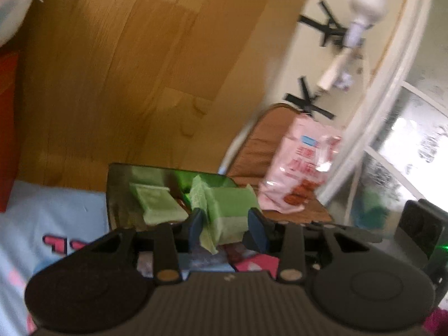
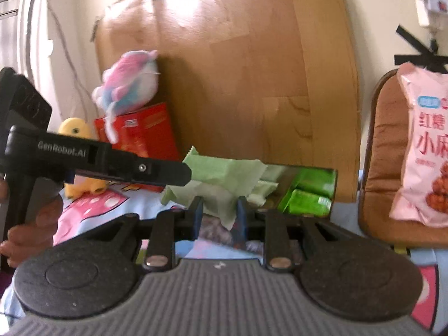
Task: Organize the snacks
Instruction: 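Carry the light-green packet into the black box and open the right gripper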
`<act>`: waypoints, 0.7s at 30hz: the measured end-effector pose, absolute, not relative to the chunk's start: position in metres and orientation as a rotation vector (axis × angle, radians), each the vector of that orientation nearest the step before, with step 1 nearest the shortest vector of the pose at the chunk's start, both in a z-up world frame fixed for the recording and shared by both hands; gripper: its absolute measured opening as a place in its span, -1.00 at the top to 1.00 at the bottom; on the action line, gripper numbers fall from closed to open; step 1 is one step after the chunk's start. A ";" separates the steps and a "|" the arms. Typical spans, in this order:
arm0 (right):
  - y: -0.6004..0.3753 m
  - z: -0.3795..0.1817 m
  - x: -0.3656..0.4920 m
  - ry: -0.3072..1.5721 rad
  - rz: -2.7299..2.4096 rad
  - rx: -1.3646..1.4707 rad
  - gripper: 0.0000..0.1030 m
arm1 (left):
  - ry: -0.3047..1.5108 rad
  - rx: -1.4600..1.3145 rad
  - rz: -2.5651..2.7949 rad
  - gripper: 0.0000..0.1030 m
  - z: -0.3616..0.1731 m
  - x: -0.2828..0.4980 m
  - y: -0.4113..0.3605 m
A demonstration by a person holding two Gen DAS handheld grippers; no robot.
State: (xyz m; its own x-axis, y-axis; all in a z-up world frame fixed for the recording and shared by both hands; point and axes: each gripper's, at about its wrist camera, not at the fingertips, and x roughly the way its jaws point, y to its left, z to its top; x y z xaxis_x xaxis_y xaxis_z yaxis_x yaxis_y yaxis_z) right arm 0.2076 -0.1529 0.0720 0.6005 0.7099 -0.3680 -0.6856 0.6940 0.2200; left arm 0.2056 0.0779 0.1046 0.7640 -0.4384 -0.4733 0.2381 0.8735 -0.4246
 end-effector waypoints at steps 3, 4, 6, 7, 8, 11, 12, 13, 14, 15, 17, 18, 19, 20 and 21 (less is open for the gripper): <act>-0.144 0.067 0.234 0.466 0.806 0.038 0.39 | 0.609 -0.313 -0.319 0.18 0.093 0.235 0.083; -0.139 0.063 0.244 0.475 0.811 0.035 0.34 | 0.610 -0.304 -0.295 0.15 0.090 0.242 0.087; -0.131 0.055 0.262 0.488 0.811 0.019 0.29 | 0.611 -0.338 -0.271 0.15 0.088 0.246 0.100; -0.129 0.052 0.268 0.492 0.789 0.007 0.29 | 0.602 -0.365 -0.275 0.15 0.088 0.244 0.106; -0.130 0.050 0.272 0.491 0.770 0.011 0.27 | 0.588 -0.384 -0.276 0.15 0.089 0.240 0.113; -0.148 0.049 0.277 0.486 0.764 0.080 0.26 | 0.560 -0.397 -0.250 0.15 0.093 0.227 0.122; -0.154 0.049 0.276 0.486 0.756 0.092 0.26 | 0.560 -0.410 -0.249 0.15 0.093 0.221 0.123; -0.158 0.049 0.277 0.490 0.748 0.099 0.26 | 0.563 -0.421 -0.251 0.15 0.094 0.216 0.125; -0.161 0.048 0.277 0.498 0.741 0.107 0.26 | 0.566 -0.426 -0.256 0.15 0.093 0.209 0.125; -0.165 0.049 0.275 0.512 0.736 0.119 0.25 | 0.567 -0.424 -0.259 0.15 0.093 0.201 0.124; -0.173 0.051 0.271 0.542 0.747 0.143 0.25 | 0.564 -0.408 -0.253 0.07 0.092 0.180 0.122; -0.177 0.052 0.267 0.551 0.755 0.150 0.25 | 0.566 -0.405 -0.244 0.07 0.090 0.169 0.122; -0.179 0.054 0.261 0.558 0.765 0.151 0.25 | 0.573 -0.411 -0.233 0.07 0.089 0.160 0.125; -0.180 0.056 0.256 0.563 0.777 0.147 0.24 | 0.586 -0.427 -0.221 0.07 0.085 0.149 0.128; -0.180 0.057 0.248 0.566 0.789 0.138 0.23 | 0.598 -0.447 -0.213 0.07 0.081 0.140 0.131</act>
State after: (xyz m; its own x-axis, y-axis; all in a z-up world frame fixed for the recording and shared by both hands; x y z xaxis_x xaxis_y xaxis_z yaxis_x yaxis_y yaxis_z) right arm 0.2481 -0.1805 0.0572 0.5651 0.7045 -0.4293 -0.6326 0.7040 0.3228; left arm 0.1396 0.1312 0.0809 0.8086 -0.3194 -0.4941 0.0652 0.8832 -0.4644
